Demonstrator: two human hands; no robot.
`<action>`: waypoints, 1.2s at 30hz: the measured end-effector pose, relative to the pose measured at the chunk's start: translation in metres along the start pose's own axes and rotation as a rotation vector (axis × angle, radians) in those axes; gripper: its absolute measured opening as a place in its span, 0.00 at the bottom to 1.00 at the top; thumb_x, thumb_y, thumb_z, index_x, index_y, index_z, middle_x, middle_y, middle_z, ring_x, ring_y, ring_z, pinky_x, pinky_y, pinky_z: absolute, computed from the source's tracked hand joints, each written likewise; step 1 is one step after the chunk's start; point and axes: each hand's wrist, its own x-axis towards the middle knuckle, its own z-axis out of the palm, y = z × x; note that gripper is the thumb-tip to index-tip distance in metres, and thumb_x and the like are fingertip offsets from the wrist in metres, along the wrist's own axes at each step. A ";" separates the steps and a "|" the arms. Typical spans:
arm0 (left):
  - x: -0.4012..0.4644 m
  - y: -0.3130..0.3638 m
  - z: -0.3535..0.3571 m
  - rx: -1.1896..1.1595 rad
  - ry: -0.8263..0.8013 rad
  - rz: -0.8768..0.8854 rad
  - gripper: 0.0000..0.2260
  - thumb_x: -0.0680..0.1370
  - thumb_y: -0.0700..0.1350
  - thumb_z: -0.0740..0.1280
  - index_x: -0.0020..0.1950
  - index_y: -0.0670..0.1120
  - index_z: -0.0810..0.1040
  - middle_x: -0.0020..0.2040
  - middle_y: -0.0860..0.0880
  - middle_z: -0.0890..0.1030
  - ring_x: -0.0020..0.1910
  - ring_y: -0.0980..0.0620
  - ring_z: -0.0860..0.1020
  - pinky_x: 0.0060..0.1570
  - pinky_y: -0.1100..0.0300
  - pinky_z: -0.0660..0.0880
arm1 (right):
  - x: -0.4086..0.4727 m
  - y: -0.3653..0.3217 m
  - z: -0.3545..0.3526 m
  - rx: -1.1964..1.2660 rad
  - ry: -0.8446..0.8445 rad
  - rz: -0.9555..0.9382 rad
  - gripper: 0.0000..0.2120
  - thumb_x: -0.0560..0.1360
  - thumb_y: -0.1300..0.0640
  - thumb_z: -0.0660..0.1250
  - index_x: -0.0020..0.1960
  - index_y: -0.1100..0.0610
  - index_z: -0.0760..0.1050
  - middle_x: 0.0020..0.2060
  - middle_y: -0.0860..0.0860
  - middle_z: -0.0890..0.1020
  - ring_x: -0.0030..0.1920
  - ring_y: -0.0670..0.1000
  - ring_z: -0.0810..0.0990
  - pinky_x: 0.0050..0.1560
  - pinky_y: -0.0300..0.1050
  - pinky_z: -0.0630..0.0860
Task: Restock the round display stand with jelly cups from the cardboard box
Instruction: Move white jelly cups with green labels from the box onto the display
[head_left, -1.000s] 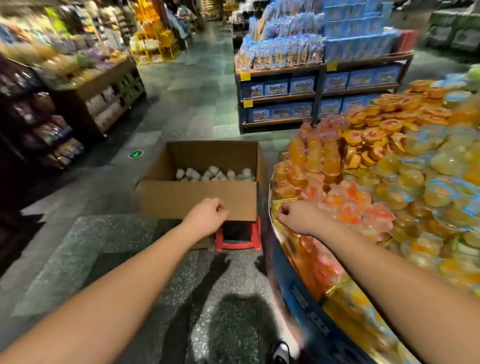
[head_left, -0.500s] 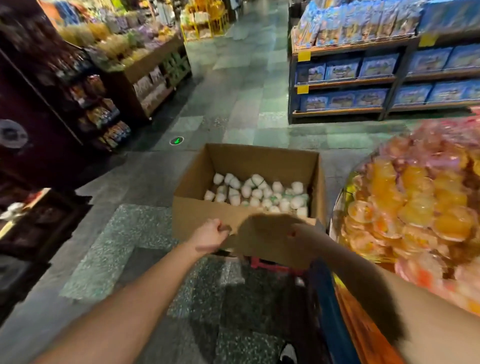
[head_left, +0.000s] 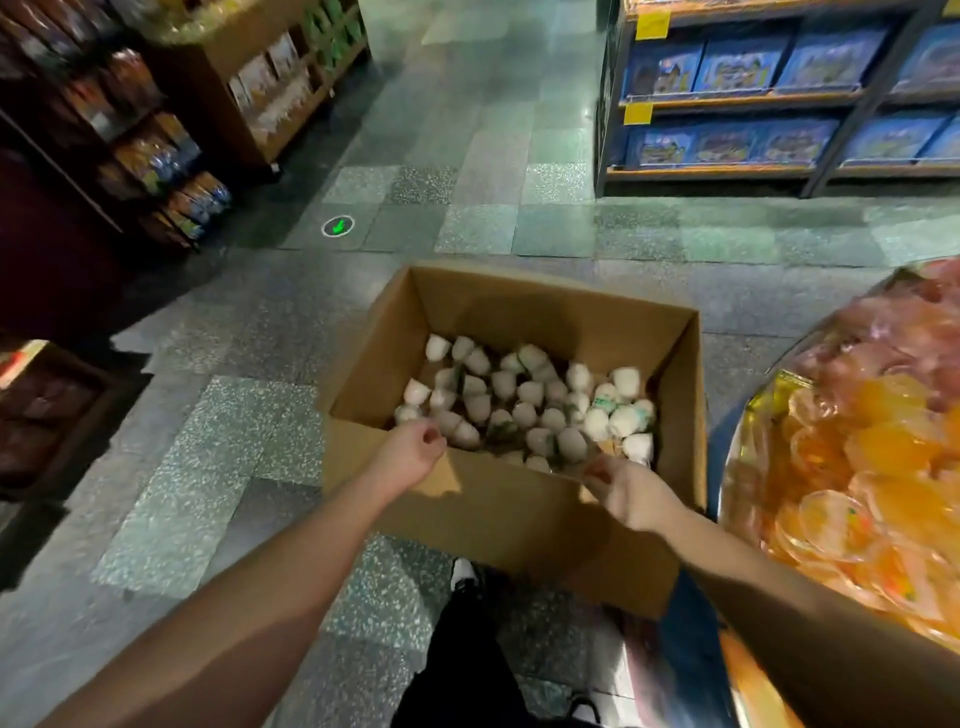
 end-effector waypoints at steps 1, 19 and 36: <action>0.020 -0.002 -0.005 0.010 -0.014 -0.005 0.07 0.81 0.50 0.64 0.49 0.48 0.76 0.49 0.44 0.81 0.48 0.44 0.79 0.41 0.57 0.69 | 0.014 0.002 0.000 0.002 -0.004 0.024 0.10 0.82 0.55 0.60 0.60 0.52 0.76 0.51 0.54 0.83 0.49 0.54 0.82 0.44 0.40 0.74; 0.281 -0.094 0.044 0.339 -0.515 -0.022 0.25 0.80 0.45 0.62 0.76 0.49 0.63 0.75 0.45 0.63 0.67 0.42 0.69 0.58 0.55 0.70 | 0.208 0.001 0.080 0.040 -0.279 0.649 0.20 0.80 0.48 0.62 0.69 0.56 0.70 0.61 0.56 0.78 0.58 0.57 0.78 0.54 0.51 0.76; 0.340 -0.104 0.111 0.915 -0.549 0.399 0.20 0.81 0.40 0.59 0.73 0.43 0.62 0.67 0.41 0.67 0.58 0.39 0.76 0.43 0.50 0.70 | 0.305 0.024 0.147 -0.024 -0.344 0.843 0.40 0.70 0.29 0.64 0.74 0.52 0.65 0.73 0.55 0.68 0.74 0.60 0.60 0.71 0.60 0.56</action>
